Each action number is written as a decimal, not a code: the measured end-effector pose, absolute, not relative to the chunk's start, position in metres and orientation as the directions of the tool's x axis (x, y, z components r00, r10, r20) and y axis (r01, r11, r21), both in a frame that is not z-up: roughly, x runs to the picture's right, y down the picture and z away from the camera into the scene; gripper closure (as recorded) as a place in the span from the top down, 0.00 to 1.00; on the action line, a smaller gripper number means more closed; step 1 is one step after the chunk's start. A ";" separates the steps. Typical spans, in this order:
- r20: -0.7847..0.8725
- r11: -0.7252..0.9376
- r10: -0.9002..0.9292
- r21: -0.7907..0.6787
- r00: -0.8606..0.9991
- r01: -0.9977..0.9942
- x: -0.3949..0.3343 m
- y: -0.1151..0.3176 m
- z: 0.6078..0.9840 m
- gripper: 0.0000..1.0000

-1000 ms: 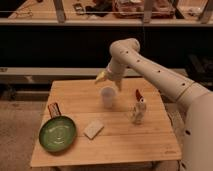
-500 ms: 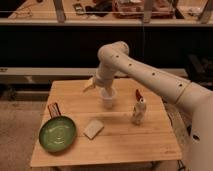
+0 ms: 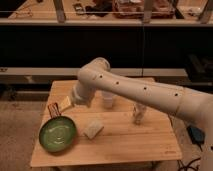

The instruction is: Drag the ceramic bowl in a circle

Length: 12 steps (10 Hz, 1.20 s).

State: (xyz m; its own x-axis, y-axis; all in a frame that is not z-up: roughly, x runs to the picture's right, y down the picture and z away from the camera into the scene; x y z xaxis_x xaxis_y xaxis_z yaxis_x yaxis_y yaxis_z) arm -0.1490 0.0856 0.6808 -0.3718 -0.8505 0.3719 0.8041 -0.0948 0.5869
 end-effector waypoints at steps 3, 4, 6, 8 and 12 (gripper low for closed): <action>0.354 -0.108 -0.853 0.600 -0.384 0.793 -0.152 0.089 0.681 0.80; 0.354 -0.114 -0.852 0.596 -0.387 0.795 -0.151 0.089 0.681 0.80; 0.357 -0.132 -0.843 0.589 -0.403 0.797 -0.147 0.090 0.690 0.80; 0.362 -0.135 -0.832 0.602 -0.421 0.787 -0.151 0.093 0.710 0.80; 0.385 -0.124 -0.809 0.627 -0.444 0.769 -0.163 0.107 0.767 0.80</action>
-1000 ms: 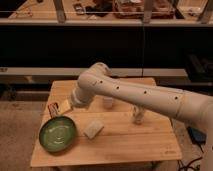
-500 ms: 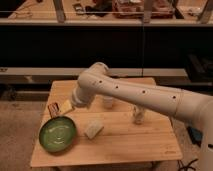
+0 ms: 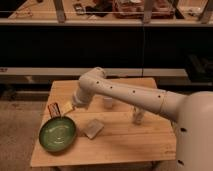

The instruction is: Drag the ceramic bowl in a circle

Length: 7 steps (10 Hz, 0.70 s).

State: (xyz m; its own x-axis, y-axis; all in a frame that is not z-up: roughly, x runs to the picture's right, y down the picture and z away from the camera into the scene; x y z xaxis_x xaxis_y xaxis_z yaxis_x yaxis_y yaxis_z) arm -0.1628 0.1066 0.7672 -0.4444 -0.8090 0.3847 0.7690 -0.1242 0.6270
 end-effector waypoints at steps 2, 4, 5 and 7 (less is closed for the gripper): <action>0.407 -0.115 -0.793 0.631 -0.453 0.767 -0.165 0.116 0.790 0.80; 0.430 -0.093 -0.777 0.645 -0.460 0.758 -0.169 0.126 0.806 0.80; 0.437 -0.086 -0.770 0.649 -0.464 0.756 -0.170 0.129 0.810 0.80; 0.454 -0.084 -0.747 0.661 -0.486 0.746 -0.175 0.138 0.817 0.80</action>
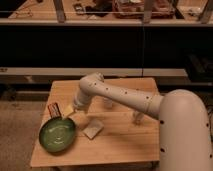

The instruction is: Drag the ceramic bowl in a circle

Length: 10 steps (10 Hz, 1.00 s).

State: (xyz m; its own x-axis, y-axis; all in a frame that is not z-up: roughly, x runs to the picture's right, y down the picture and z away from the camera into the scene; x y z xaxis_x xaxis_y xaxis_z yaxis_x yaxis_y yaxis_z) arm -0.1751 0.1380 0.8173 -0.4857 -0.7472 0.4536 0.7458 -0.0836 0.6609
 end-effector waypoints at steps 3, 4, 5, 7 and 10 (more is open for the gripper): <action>0.479 -0.081 -0.710 0.673 -0.516 0.736 -0.181 0.154 0.829 0.79; 0.484 -0.078 -0.700 0.678 -0.525 0.731 -0.185 0.157 0.831 0.71; 0.485 -0.080 -0.693 0.683 -0.533 0.726 -0.190 0.159 0.832 0.63; 0.487 -0.101 -0.670 0.688 -0.560 0.719 -0.197 0.162 0.834 0.53; 0.507 -0.134 -0.626 0.678 -0.593 0.722 -0.198 0.174 0.842 0.53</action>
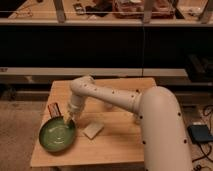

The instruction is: Drag the ceramic bowl in a circle

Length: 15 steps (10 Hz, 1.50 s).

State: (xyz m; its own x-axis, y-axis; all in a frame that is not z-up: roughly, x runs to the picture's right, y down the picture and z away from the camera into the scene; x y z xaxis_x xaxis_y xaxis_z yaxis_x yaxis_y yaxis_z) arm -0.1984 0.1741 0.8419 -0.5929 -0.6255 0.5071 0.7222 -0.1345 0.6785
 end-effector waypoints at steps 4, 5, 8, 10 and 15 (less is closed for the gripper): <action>0.546 -0.143 -0.594 0.651 -0.591 0.745 -0.194 0.183 0.854 0.34; 0.540 -0.147 -0.596 0.654 -0.594 0.742 -0.197 0.179 0.852 0.26; 0.511 -0.193 -0.605 0.650 -0.611 0.735 -0.199 0.159 0.842 0.01; 0.509 -0.209 -0.612 0.633 -0.605 0.745 -0.195 0.152 0.840 0.00; 0.568 -0.174 -0.671 0.503 -0.476 0.846 -0.119 0.135 0.838 0.00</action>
